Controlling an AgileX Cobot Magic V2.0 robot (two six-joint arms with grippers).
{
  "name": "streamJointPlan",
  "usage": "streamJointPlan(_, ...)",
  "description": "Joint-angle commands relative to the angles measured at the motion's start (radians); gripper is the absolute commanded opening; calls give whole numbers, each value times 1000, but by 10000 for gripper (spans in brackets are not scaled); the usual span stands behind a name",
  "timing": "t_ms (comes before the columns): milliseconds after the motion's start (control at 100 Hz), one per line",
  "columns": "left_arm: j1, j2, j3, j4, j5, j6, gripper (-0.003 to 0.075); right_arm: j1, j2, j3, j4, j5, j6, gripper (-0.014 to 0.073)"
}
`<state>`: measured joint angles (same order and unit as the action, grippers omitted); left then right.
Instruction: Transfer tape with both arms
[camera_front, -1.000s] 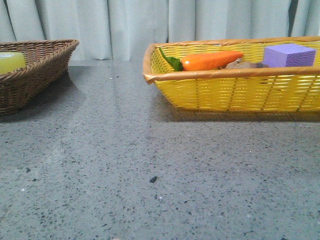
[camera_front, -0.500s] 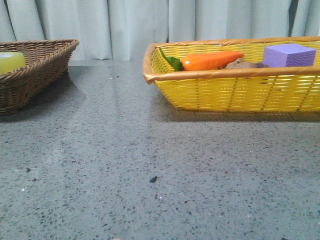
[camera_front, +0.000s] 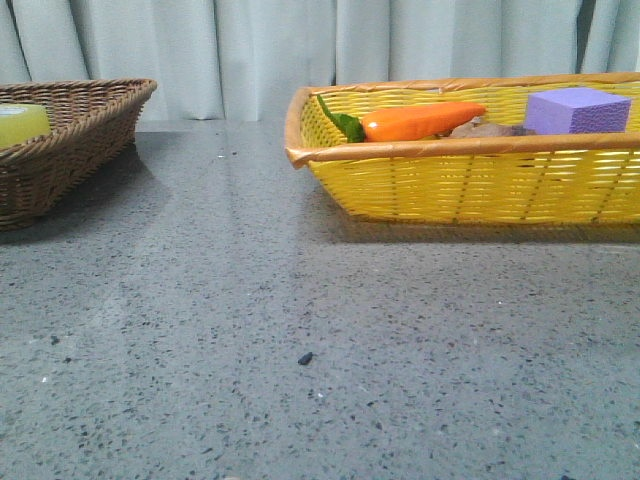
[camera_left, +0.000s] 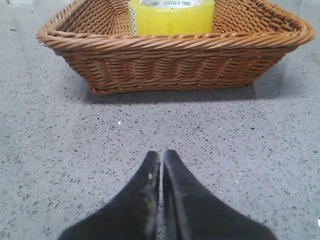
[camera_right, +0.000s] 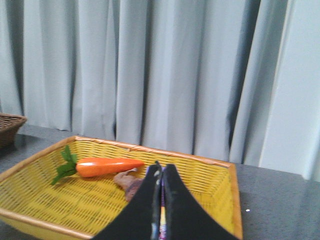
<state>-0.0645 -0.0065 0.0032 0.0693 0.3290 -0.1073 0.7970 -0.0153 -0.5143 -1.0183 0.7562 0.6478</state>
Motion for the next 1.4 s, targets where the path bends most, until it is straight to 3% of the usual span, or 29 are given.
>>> streamJointPlan(0,5,-29,9,-5,-57,-4,-20,-23,11,-14,-81,-66,0,-67)
streamJointPlan(120,5,-29,9,-5,-57,-4,-20,-113,11,27,-66,-215,0,-67)
streamJointPlan(260,5,-29,9,-5,-57,-4,-20,-279,11,85,68,-388,-33,-67)
streamJointPlan(340,5,-29,9,-5,-57,-4,-20,-380,11,121,196,-502,-113,-67)
streamJointPlan(520,5,-29,9,-5,-57,-4,-20,-613,11,198,591,-756,-425,-67)
streamJointPlan(640,5,-29,9,-5,-57,-4,-20,-741,11,272,715,-888,-459,-67)
streamJointPlan(860,5,-29,9,-5,-57,-4,-20,-884,9,407,847,-858,-466,-67)
streamJointPlan(970,5,-29,9,-5,-57,-4,-20,-901,-11,458,905,-764,-469,-67)
streamJointPlan(1100,5,-29,9,-5,-57,-4,-20,-906,-14,547,947,-756,-479,-67)
streamJointPlan(1150,5,-29,9,-5,-57,-4,-20,-906,-14,545,954,-632,-493,-67)
streamJointPlan(1390,5,-29,9,-5,-57,-4,-20,-906,-14,546,967,-449,-546,-67)
